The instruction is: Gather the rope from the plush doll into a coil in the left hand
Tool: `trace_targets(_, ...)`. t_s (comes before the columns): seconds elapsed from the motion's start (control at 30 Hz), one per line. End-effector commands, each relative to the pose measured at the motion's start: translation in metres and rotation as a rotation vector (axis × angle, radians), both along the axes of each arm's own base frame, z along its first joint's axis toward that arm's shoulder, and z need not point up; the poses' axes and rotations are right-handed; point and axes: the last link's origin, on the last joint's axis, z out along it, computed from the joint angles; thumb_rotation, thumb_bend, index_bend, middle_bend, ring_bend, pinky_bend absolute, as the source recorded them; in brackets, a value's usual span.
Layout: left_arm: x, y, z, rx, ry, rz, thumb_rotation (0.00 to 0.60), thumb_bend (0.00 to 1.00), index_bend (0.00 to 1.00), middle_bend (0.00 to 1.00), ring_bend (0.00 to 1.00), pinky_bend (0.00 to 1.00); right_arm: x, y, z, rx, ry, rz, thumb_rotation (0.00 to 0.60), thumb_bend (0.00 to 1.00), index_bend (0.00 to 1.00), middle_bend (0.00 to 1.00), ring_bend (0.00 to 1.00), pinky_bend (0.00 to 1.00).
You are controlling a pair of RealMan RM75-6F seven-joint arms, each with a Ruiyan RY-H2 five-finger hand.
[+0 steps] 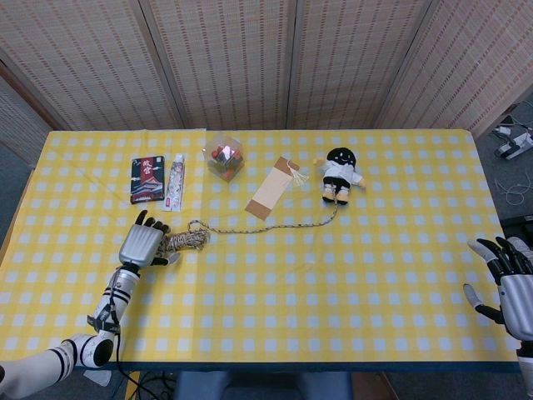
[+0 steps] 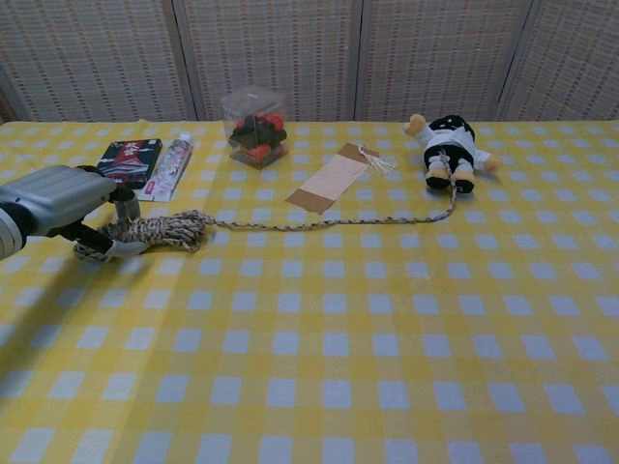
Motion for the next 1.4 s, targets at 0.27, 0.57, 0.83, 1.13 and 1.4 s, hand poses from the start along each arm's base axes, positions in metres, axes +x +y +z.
trace_targets(0.27, -0.005, 0.003, -0.003, 0.039, -0.032, 0.002, 0.356, 0.23, 0.47, 0.45, 0.32, 0.1, 0.0, -0.001, 0.0, -0.001, -0.001, -0.002, 0.6, 0.28, 0.18, 0.16, 0.07, 0.16)
trace_targets(0.57, -0.008, 0.003, -0.008, 0.045, -0.023, -0.008, 0.361, 0.23, 0.49, 0.47, 0.33, 0.11, 0.0, 0.001, 0.001, -0.005, -0.005, -0.007, 0.6, 0.28, 0.18, 0.16, 0.07, 0.16)
trace_targets(0.83, -0.006, 0.003, -0.014, 0.062, -0.034, -0.031, 0.364, 0.23, 0.53, 0.52, 0.37, 0.13, -0.001, 0.002, 0.002, -0.007, -0.006, -0.013, 0.6, 0.28, 0.18, 0.16, 0.07, 0.16)
trace_targets(1.13, -0.012, 0.005, -0.018, 0.069, -0.041, -0.03, 0.394, 0.23, 0.56, 0.55, 0.4, 0.14, 0.0, 0.003, 0.002, -0.008, -0.007, -0.019, 0.6, 0.28, 0.18, 0.16, 0.07, 0.16)
trace_targets(1.4, -0.016, 0.007, -0.019, 0.079, -0.065, -0.026, 0.491, 0.23, 0.6, 0.6, 0.43, 0.16, 0.0, 0.002, 0.003, -0.008, -0.003, -0.021, 0.6, 0.28, 0.18, 0.16, 0.07, 0.16)
